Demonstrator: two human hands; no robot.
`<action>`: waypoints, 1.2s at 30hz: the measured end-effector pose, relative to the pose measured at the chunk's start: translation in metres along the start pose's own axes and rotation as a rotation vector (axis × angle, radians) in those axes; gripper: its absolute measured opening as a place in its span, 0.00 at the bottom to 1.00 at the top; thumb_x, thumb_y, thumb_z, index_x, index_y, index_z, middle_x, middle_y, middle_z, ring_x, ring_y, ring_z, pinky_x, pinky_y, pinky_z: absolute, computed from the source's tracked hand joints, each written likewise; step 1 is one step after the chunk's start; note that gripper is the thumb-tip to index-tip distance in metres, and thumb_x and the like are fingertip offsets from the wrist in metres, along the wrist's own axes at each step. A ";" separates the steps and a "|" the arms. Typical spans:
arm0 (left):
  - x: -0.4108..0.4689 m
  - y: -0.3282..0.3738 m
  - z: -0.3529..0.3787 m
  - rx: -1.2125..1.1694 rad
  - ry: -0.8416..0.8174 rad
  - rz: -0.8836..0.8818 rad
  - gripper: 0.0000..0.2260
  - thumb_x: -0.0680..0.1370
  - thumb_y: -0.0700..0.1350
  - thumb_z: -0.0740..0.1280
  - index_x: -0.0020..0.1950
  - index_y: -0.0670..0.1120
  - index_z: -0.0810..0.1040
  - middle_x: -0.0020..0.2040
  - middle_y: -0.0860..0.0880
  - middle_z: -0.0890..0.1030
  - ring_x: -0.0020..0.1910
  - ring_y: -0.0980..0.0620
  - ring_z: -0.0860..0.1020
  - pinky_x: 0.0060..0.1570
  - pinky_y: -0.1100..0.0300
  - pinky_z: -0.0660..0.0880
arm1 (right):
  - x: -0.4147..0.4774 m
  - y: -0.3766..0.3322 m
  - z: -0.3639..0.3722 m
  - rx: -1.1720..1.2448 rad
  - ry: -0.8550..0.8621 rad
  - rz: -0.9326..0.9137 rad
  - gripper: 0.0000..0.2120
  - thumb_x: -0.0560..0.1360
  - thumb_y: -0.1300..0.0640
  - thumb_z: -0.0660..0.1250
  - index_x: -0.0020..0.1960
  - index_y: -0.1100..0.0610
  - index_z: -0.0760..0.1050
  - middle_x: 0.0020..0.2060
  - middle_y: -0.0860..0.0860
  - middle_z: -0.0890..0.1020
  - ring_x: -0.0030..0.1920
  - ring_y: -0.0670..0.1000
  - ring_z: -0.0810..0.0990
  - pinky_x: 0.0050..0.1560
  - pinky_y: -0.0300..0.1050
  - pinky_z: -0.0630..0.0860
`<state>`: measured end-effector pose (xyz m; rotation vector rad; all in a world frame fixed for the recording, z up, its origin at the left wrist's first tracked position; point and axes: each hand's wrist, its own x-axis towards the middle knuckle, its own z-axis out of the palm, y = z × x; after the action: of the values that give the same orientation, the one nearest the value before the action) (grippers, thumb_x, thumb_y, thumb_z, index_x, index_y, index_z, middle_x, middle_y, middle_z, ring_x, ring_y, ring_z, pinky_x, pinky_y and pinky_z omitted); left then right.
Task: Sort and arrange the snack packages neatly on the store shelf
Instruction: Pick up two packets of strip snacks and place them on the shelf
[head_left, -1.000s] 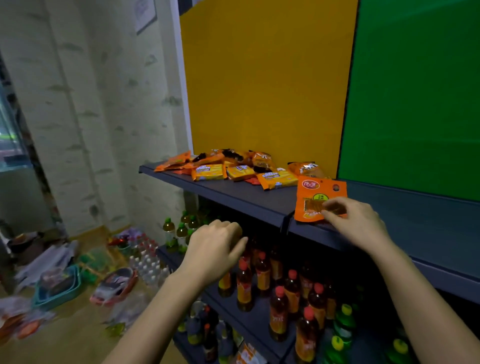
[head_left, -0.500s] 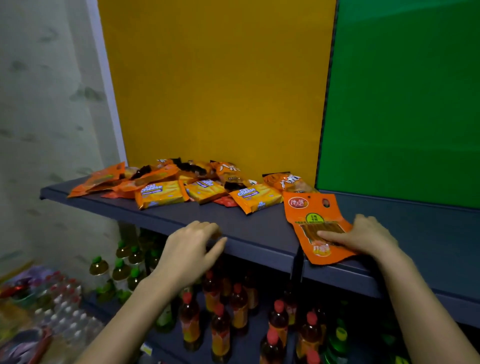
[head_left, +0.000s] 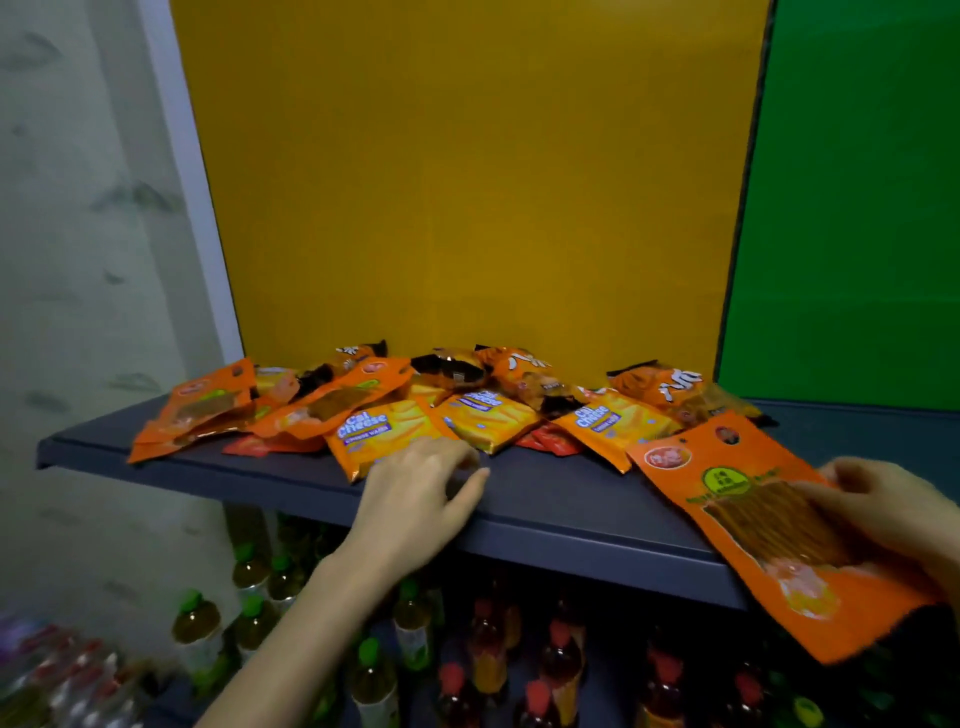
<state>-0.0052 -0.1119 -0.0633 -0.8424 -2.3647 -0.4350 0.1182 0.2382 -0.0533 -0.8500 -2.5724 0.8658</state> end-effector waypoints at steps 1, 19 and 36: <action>0.001 -0.016 -0.005 0.000 0.013 -0.013 0.20 0.73 0.60 0.52 0.45 0.51 0.79 0.44 0.54 0.82 0.47 0.51 0.80 0.38 0.60 0.71 | -0.005 -0.011 0.003 0.056 0.036 -0.028 0.14 0.71 0.44 0.66 0.39 0.54 0.74 0.39 0.55 0.80 0.45 0.59 0.78 0.47 0.52 0.72; 0.096 -0.215 0.003 -0.137 -0.406 -0.476 0.31 0.73 0.66 0.61 0.62 0.41 0.72 0.62 0.42 0.76 0.60 0.43 0.74 0.54 0.55 0.70 | -0.026 -0.187 0.162 0.518 0.317 -0.161 0.11 0.79 0.58 0.60 0.58 0.60 0.76 0.50 0.55 0.81 0.52 0.55 0.79 0.54 0.49 0.72; 0.126 -0.231 0.002 -0.276 -0.484 -0.573 0.39 0.60 0.60 0.77 0.63 0.39 0.72 0.65 0.42 0.75 0.63 0.42 0.73 0.60 0.53 0.72 | -0.027 -0.196 0.172 0.508 0.343 -0.044 0.17 0.79 0.53 0.59 0.65 0.58 0.72 0.57 0.57 0.80 0.56 0.57 0.79 0.56 0.51 0.75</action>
<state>-0.2372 -0.2247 -0.0104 -0.3876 -3.0471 -0.8849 -0.0226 0.0178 -0.0666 -0.7073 -1.9443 1.1726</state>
